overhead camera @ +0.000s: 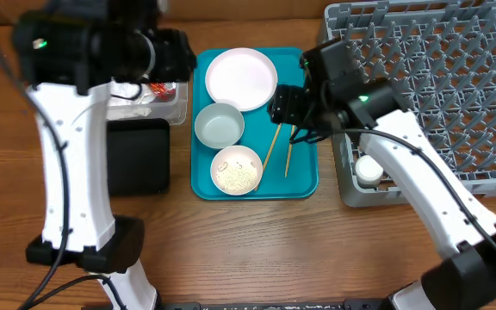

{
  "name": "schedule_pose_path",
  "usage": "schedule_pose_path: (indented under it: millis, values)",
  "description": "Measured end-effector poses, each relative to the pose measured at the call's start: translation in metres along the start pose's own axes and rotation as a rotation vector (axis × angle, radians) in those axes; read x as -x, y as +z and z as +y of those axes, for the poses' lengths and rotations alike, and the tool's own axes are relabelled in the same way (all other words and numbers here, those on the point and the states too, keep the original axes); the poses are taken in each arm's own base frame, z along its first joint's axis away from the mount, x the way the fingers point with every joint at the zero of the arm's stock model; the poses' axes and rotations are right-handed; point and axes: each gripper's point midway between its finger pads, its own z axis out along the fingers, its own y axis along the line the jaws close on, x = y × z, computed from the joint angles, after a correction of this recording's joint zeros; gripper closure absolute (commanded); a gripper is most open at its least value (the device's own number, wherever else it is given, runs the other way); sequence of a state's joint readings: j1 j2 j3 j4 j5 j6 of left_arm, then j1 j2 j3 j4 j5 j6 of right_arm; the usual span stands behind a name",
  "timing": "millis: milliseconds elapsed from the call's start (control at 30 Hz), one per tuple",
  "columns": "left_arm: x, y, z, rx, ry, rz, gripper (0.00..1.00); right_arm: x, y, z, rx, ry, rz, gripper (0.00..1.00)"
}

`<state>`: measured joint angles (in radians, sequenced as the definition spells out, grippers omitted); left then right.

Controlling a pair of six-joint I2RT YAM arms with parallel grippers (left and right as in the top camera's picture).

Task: Sort waste into correct bins and load items into the dishwasher
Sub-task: 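Move the left gripper to the pink rice bowl and raise the right gripper, then grasp the pink rice bowl rim with the left gripper and lift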

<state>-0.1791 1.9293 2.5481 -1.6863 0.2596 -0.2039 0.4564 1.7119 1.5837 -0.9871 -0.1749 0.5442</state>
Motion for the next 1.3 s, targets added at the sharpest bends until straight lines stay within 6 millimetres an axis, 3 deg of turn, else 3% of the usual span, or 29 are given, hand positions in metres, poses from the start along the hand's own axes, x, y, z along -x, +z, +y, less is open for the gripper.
schedule_pose_path:
  millis: [133, 333, 467, 600, 700, 800, 967, 1067, 1300]
  values:
    - [-0.027, 0.039, -0.003, 0.049, -0.004, 0.146, 0.49, -0.009, 0.013, -0.011, -0.047, 0.02, 0.052, 0.23]
    - [-0.061, 0.099, -0.022, 0.086, 0.024, 0.271, 0.53, -0.01, 0.014, -0.013, -0.053, 0.022, 0.055, 0.22]
    - [-0.087, 0.146, -0.041, 0.085, 0.042, 0.317, 0.56, -0.005, 0.012, -0.02, -0.066, 0.043, 0.047, 0.18]
    - [-0.122, 0.183, -0.058, 0.084, 0.071, 0.371, 0.56, 0.012, 0.004, -0.046, -0.085, 0.121, 0.018, 0.16]
    - [-0.142, 0.195, -0.068, 0.087, 0.083, 0.402, 0.56, 0.035, -0.018, -0.075, -0.096, 0.201, -0.048, 0.16]
    - [-0.146, 0.202, -0.077, 0.077, 0.087, 0.391, 0.57, 0.053, -0.055, -0.102, -0.099, 0.269, -0.142, 0.15]
    - [-0.153, 0.215, -0.063, 0.143, 0.043, 0.377, 0.6, 0.052, -0.11, -0.128, -0.116, 0.329, -0.229, 0.15]
    - [-0.161, 0.226, -0.048, 0.197, 0.02, 0.373, 0.62, 0.044, -0.113, -0.132, -0.131, 0.323, -0.205, 0.15]
    - [-0.174, 0.245, -0.034, 0.224, -0.001, 0.366, 0.71, 0.039, -0.11, -0.134, -0.143, 0.31, -0.179, 0.15]
